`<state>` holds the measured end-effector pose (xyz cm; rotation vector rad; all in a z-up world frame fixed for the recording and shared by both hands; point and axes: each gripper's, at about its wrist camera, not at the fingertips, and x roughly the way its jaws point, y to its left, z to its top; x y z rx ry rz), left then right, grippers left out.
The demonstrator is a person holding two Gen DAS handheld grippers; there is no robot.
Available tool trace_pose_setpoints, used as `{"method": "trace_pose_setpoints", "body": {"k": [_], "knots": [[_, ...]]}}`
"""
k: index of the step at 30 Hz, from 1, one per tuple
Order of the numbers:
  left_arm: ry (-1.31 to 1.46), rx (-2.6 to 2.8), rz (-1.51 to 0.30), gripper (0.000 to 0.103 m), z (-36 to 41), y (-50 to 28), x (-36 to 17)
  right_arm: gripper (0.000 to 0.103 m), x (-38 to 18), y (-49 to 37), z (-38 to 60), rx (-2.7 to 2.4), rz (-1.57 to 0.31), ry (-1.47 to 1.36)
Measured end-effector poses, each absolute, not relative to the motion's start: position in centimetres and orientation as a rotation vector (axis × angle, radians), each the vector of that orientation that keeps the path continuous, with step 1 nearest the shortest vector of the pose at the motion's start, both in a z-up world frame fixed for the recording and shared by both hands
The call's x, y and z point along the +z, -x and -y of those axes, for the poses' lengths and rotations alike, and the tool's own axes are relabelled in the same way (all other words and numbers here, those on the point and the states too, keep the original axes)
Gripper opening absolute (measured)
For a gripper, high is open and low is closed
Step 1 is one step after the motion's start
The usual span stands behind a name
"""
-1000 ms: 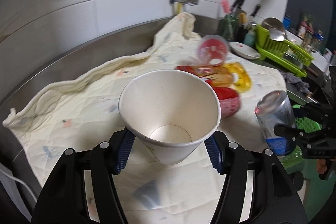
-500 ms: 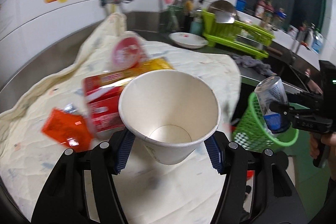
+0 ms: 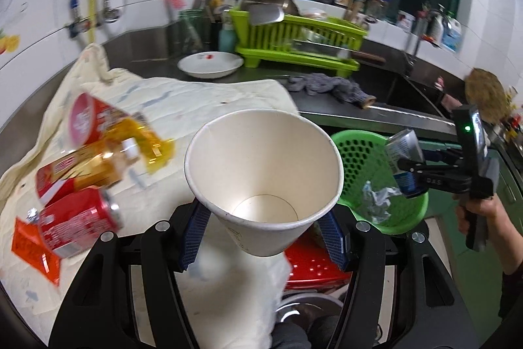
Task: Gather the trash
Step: 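Open the right gripper to drop the blue can into the green basket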
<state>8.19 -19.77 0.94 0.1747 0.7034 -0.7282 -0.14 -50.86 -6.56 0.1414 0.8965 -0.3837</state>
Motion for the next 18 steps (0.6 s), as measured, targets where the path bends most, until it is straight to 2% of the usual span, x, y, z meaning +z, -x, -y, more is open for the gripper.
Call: {"method": "trace_pose_setpoints", "body": {"k": [5, 18], "knots": [[-0.202, -0.773, -0.717, 0.061, 22.9, -7.8, 0.4, 0.070, -6.9, 1.2, 52.1, -0.407, -0.882, -0.178], [-0.282, -0.872, -0.773, 0.061, 30.7, -6.5, -2.3, 0.070, -5.3, 4.3, 52.2, -0.411, -0.823, -0.196]]}}
